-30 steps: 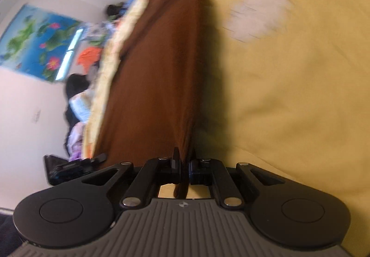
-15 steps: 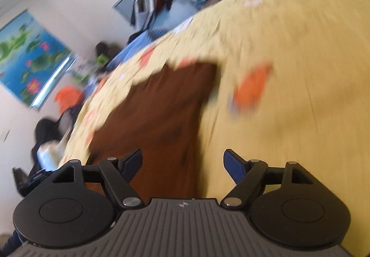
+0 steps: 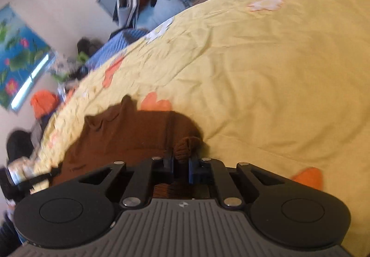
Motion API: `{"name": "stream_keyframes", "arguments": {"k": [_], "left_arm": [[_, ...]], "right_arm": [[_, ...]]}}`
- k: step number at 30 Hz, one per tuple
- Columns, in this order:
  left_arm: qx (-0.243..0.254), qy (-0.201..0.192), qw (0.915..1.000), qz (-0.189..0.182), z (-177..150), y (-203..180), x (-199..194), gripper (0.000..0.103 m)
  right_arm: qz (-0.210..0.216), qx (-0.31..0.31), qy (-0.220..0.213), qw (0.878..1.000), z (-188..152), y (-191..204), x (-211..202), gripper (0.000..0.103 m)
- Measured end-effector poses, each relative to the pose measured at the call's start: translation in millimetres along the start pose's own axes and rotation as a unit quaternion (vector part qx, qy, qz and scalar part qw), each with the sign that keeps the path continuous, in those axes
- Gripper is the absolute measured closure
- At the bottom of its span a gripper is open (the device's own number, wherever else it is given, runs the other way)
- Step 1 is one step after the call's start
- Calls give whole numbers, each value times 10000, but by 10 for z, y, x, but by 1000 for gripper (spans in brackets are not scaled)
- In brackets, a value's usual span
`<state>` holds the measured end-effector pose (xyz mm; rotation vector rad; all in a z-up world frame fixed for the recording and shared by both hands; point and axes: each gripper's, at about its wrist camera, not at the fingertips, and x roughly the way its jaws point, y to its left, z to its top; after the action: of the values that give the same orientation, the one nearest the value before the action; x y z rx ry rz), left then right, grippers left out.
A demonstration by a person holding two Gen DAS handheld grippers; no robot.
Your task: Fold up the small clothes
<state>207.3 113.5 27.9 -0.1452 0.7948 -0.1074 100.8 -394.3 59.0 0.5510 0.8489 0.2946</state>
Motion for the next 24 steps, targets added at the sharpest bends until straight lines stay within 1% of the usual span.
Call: {"name": "stream_keyframes", "arguments": {"k": [1, 2, 3, 4, 5, 6, 7, 8, 9, 11, 12, 13, 14, 15, 16, 17, 18, 19, 20, 21, 22, 23, 24], "left_arm": [[75, -2, 10000, -14, 9, -14, -22, 89], [108, -51, 9999, 12, 21, -25, -65, 88], [114, -165, 9998, 81, 45, -29, -127, 77], [112, -355, 9992, 149, 74, -26, -197, 63], [94, -645, 9977, 165, 99, -20, -283, 54], [123, -1005, 9948, 136, 143, -30, -363, 30], [201, -1266, 9917, 116, 196, -70, -396, 12], [331, -1387, 9897, 79, 267, -144, -380, 11], [512, -1285, 9904, -27, 355, -242, -296, 11], [931, -848, 9919, -190, 507, -489, -1, 11], [1127, -637, 9913, -234, 550, -605, 173, 11], [1305, -447, 9903, -143, 586, -719, 348, 12], [1441, -319, 9890, -13, 615, -807, 489, 14], [1586, -203, 9871, 50, 632, -889, 635, 28], [1668, -30, 9860, 40, 646, -936, 754, 53], [1735, 177, 9847, -68, 648, -967, 862, 60], [1777, 80, 9838, -233, 648, -982, 863, 78], [1924, 178, 9805, -365, 658, -1017, 876, 91], [2094, 74, 9774, -267, 648, -1061, 853, 95], [2226, -213, 9746, 84, 630, -1094, 809, 103], [2259, -426, 9726, 346, 624, -1082, 785, 103], [2037, -369, 9773, 458, 644, -990, 826, 103], [1732, -19, 9840, 426, 658, -874, 931, 103]], "right_arm": [[55, 53, -34, 10000, -4, -33, -30, 90], [40, -41, -55, 10000, -26, -15, -42, 83], [10, -196, -51, 9998, -46, 51, -44, 66], [-27, -336, -10, 9994, -43, 135, -60, 55], [-77, -477, -27, 9988, -13, 233, -85, 30], [-137, -650, -232, 9975, 26, 336, -135, 18], [-203, -878, -516, 9946, 71, 446, -198, 19], [-192, -1134, -664, 9911, 131, 554, -200, 20], [-148, -1341, -629, 9889, 249, 671, -148, 20], [-105, -1663, -332, 9855, 402, 875, 104, 22], [-87, -1814, -134, 9833, 446, 964, 264, 24], [-76, -1944, 64, 9809, 479, 1056, 454, 25], [-103, -2045, 228, 9786, 503, 1140, 643, 29], [-160, -2124, 357, 9764, 520, 1217, 811, 33], [-190, -2203, 474, 9741, 525, 1291, 958, 36], [-209, -2281, 547, 9719, 528, 1358, 1076, 41], [-232, -2345, 594, 9700, 518, 1402, 1189, 53], [-228, -2416, 687, 9677, 498, 1439, 1274, 64], [-232, -2568, 712, 9635, 465, 1466, 1340, 83], [-316, -2740, 703, 9586, 456, 1502, 1363, 91], [-320, -2687, 712, 9600, 491, 1494, 1352, 92], [-292, -2509, 622, 9656, 545, 1455, 1303, 92], [-278, -2350, 448, 9706, 588, 1392, 1238, 94]]}}
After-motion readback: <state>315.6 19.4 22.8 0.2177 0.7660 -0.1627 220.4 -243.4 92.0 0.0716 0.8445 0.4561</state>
